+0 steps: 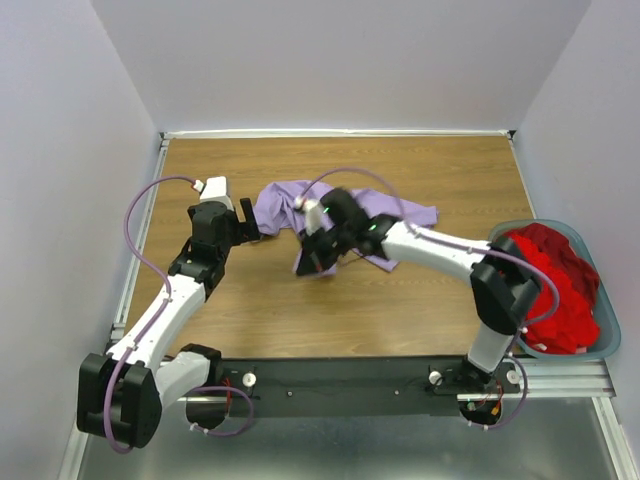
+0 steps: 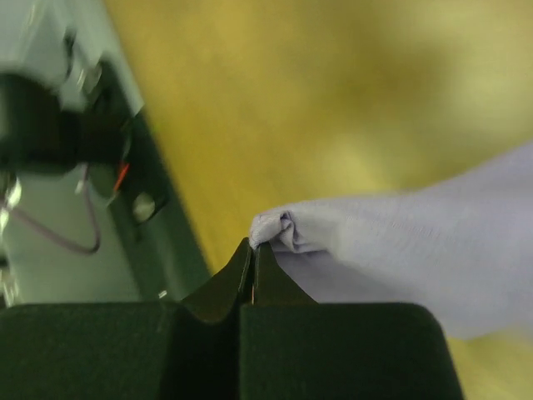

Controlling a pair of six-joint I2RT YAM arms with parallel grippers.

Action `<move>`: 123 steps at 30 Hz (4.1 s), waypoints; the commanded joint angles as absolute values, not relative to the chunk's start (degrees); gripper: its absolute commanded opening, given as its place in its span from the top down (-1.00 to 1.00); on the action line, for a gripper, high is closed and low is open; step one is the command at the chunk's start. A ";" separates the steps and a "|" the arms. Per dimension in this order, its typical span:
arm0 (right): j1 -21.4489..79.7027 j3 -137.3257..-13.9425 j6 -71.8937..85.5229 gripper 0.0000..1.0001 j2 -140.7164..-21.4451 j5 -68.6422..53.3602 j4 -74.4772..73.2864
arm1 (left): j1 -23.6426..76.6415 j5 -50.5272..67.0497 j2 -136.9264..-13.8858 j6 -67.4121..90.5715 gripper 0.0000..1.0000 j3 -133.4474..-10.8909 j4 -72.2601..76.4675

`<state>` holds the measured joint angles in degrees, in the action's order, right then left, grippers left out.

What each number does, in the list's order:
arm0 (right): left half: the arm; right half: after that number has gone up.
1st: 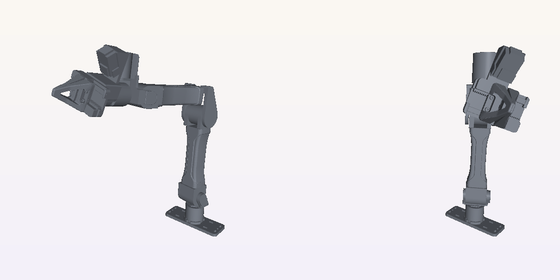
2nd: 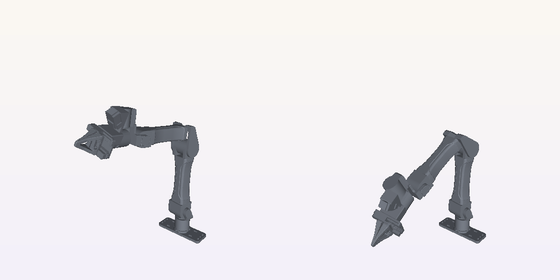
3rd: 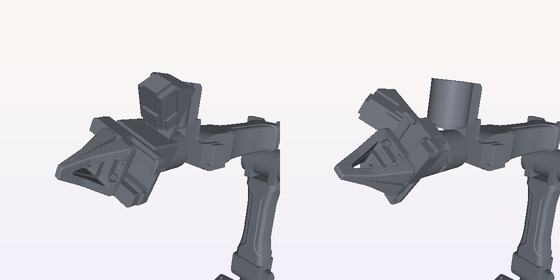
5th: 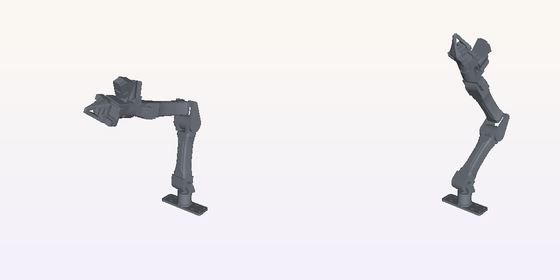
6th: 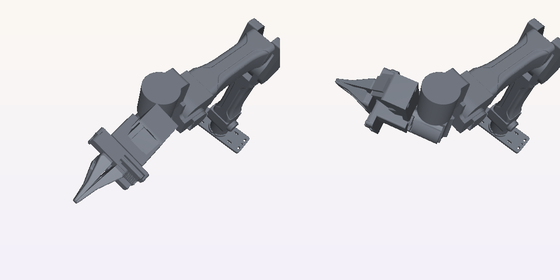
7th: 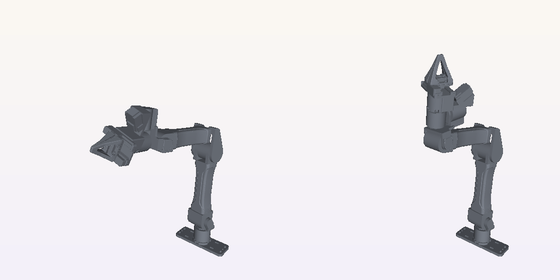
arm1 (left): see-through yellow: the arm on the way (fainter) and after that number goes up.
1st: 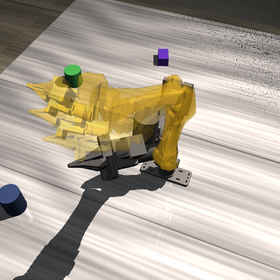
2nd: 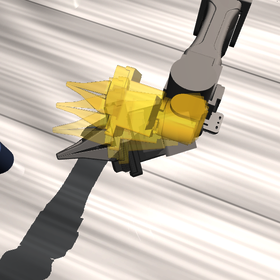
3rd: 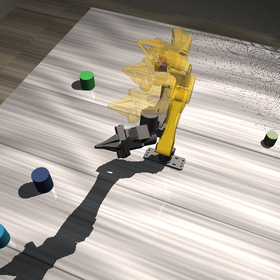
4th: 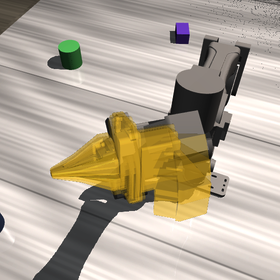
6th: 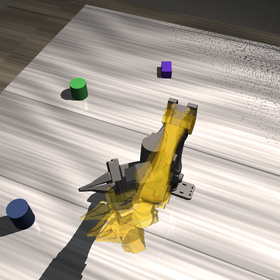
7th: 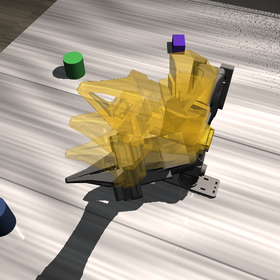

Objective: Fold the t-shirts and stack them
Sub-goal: Flatten the tshirt out

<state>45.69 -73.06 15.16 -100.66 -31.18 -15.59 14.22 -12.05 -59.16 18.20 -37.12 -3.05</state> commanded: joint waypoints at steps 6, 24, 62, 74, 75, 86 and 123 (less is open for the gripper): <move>56.60 -76.12 19.69 0.68 -104.35 -25.53 -15.47 | 13.18 -15.20 -57.92 19.42 -0.97 -38.41 -3.69; 19.25 -57.75 20.83 0.16 -89.29 -13.44 -17.84 | 14.06 -3.00 -67.05 27.24 -0.89 -38.76 -3.43; 8.61 -47.29 24.34 0.21 -96.59 -11.07 -13.27 | 11.07 -37.69 -98.60 16.63 0.98 -75.21 -3.43; 7.56 -46.58 25.84 0.21 -94.22 -9.49 -13.62 | 11.16 -47.20 -103.97 -2.81 0.23 -89.82 2.64; 7.56 -46.67 25.84 0.20 -94.04 -9.67 -13.71 | 11.25 -46.24 -105.19 -3.07 0.01 -90.69 2.55; 12.38 -51.67 18.37 0.19 -86.49 -18.10 -15.64 | 14.94 -36.30 -97.74 8.08 -0.90 -88.87 -5.70; 46.93 -93.34 16.52 0.52 -128.06 -22.06 -10.11 | 14.77 -23.82 -57.13 22.06 -0.88 -39.02 -5.36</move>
<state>45.82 -91.29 15.73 -127.46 -20.95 -10.26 14.85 -23.14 -56.95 21.71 -38.06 -6.50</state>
